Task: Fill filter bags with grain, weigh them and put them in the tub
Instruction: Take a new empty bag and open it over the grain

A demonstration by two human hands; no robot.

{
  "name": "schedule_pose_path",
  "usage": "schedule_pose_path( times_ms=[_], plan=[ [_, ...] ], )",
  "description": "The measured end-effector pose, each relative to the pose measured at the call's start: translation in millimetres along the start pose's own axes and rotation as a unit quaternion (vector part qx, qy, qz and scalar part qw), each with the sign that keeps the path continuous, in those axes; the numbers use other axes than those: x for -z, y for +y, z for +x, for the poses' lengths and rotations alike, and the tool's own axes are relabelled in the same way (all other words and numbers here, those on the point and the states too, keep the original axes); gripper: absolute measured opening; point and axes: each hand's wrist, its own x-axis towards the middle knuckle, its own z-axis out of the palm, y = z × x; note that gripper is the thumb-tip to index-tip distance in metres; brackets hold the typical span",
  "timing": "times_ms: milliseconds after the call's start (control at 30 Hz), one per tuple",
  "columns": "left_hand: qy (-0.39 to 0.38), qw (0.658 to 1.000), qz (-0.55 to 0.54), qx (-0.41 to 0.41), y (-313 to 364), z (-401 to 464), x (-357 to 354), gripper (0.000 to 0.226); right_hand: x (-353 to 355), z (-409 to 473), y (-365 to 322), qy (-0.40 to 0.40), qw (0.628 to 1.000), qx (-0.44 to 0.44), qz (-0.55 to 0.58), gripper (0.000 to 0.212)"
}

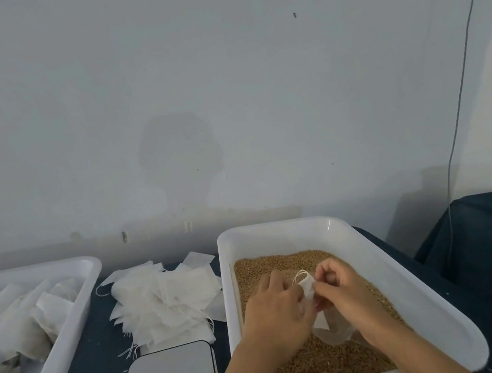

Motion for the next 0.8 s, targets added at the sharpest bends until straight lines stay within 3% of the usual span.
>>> schedule_pose_path(
  times_ms=[133,200,267,333,400,467,567,633,800],
  plan=[
    [0.045,0.994,-0.011,-0.1,1.6,-1.0,8.4,0.022,1.4,1.1,0.0,0.018,0.998,-0.053,-0.004,0.005],
    [0.06,0.992,-0.014,-0.107,0.2,-0.1,10.2,0.018,9.4,3.0,4.1,0.013,0.984,-0.076,-0.164,0.014],
    [0.066,0.994,-0.019,-0.09,-0.2,0.1,9.6,0.013,20.1,-0.3,8.1,-0.035,0.934,-0.084,-0.344,0.031],
    [0.066,0.996,-0.02,-0.05,-0.4,1.1,8.1,0.011,26.8,-4.6,12.2,-0.098,0.885,-0.114,-0.44,0.052],
    [0.078,0.997,-0.022,-0.001,-1.0,2.6,8.6,0.012,27.4,-8.5,13.8,-0.151,0.833,-0.122,-0.518,0.043],
    [0.109,0.993,-0.026,0.035,-0.2,3.5,11.4,0.011,27.4,-9.7,11.5,-0.163,0.808,-0.09,-0.559,0.021],
    [0.16,0.983,-0.03,0.079,0.8,2.9,17.1,0.011,34.9,-4.0,0.7,-0.141,0.805,-0.032,-0.576,0.013],
    [0.186,0.976,-0.033,0.109,1.4,2.0,20.1,0.009,42.8,0.4,-13.0,-0.119,0.798,0.015,-0.59,0.022],
    [0.221,0.966,-0.038,0.132,3.7,0.2,23.0,0.009,47.4,11.6,-24.0,-0.104,0.715,0.159,-0.673,0.013]
  ],
)
